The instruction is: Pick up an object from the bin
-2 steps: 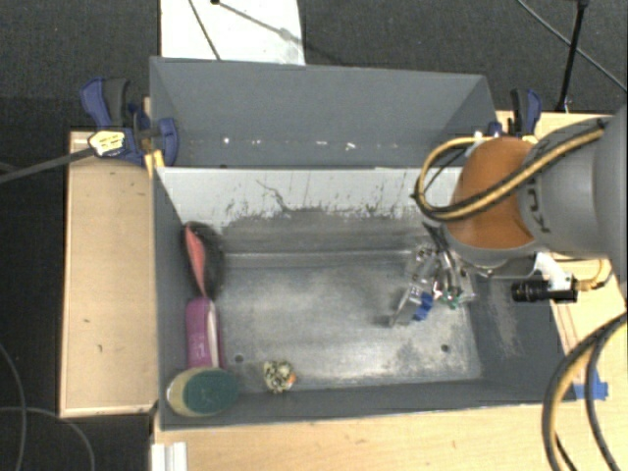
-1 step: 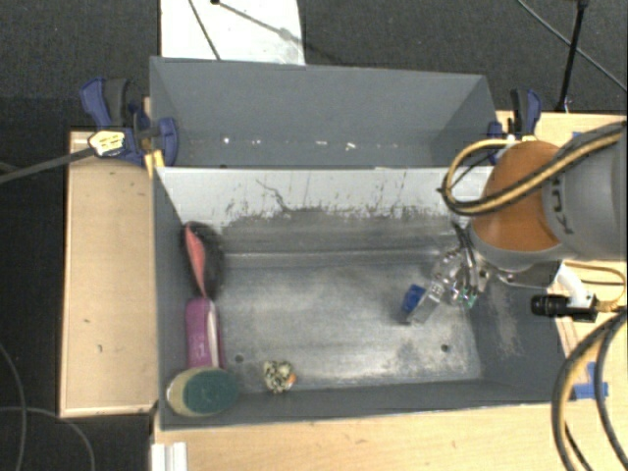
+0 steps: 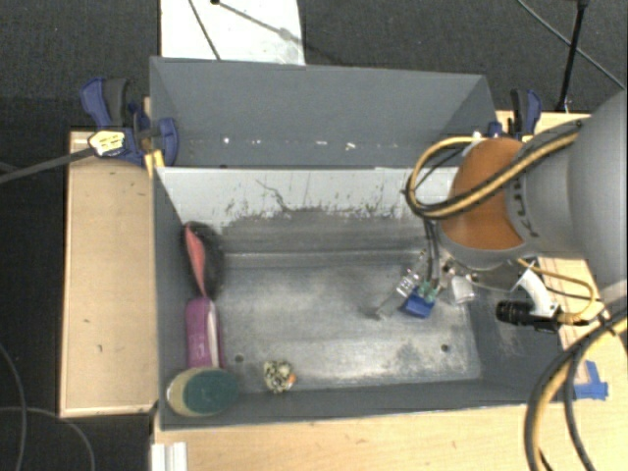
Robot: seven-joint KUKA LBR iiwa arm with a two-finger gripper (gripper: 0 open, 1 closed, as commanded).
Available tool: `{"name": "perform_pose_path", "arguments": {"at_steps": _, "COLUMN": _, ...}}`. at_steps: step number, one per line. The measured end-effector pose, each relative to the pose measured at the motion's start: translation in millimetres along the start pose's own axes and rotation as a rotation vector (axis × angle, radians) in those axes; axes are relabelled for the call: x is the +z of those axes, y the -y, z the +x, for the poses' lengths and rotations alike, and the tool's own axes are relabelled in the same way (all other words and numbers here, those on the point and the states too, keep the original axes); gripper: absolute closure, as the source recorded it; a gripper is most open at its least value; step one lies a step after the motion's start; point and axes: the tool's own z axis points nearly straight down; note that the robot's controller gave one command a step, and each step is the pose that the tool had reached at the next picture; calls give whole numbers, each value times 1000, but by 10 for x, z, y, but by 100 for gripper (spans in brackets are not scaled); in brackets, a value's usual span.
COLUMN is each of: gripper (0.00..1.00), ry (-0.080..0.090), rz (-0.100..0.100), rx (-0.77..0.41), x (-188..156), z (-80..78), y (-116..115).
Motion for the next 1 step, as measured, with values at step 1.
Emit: {"name": "perform_pose_path", "arguments": {"at_steps": 1, "gripper": 0, "ry": -5, "rz": 5, "rx": 248, "x": 2, "z": -121, "y": 286}}
